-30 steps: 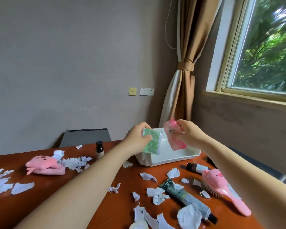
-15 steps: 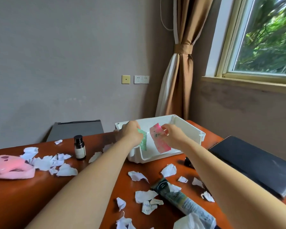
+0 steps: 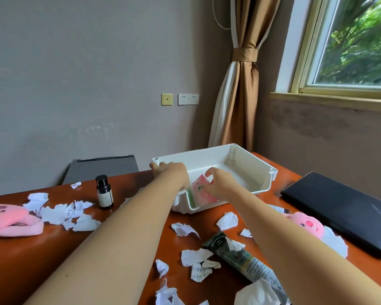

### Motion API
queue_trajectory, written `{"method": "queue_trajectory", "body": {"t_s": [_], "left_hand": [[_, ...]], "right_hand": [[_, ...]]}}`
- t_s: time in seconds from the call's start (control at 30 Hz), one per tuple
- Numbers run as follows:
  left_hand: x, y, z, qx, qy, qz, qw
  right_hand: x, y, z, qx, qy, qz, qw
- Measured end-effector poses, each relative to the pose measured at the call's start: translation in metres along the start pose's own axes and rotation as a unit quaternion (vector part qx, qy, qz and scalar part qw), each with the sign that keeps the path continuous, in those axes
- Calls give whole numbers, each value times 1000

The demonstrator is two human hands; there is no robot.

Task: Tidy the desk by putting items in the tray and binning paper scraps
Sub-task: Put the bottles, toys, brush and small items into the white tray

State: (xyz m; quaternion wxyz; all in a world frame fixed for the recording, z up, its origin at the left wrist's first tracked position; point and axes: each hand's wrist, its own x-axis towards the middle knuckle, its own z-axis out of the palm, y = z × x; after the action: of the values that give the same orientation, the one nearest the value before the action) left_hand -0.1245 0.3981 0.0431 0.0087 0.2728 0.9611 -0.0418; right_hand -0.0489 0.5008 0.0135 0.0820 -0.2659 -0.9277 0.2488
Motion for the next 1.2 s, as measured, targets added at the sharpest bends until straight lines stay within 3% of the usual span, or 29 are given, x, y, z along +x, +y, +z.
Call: {"method": "queue_trajectory", "body": {"t_s": [0.23, 0.57, 0.83, 1.2], "left_hand": [[0, 2, -1, 22, -37, -4, 999], [-38, -17, -28, -216, 39, 118, 968], [-135, -33, -46, -248, 100, 184, 946], [-236, -55, -14, -237, 7, 222, 946]], "right_hand": [[0, -3, 8, -72, -8, -15, 997], [-29, -31, -43, -98, 17, -54, 994], [-119, -48, -84, -157, 15, -124, 980], [-209, -18, -78, -137, -53, -108, 983]]}}
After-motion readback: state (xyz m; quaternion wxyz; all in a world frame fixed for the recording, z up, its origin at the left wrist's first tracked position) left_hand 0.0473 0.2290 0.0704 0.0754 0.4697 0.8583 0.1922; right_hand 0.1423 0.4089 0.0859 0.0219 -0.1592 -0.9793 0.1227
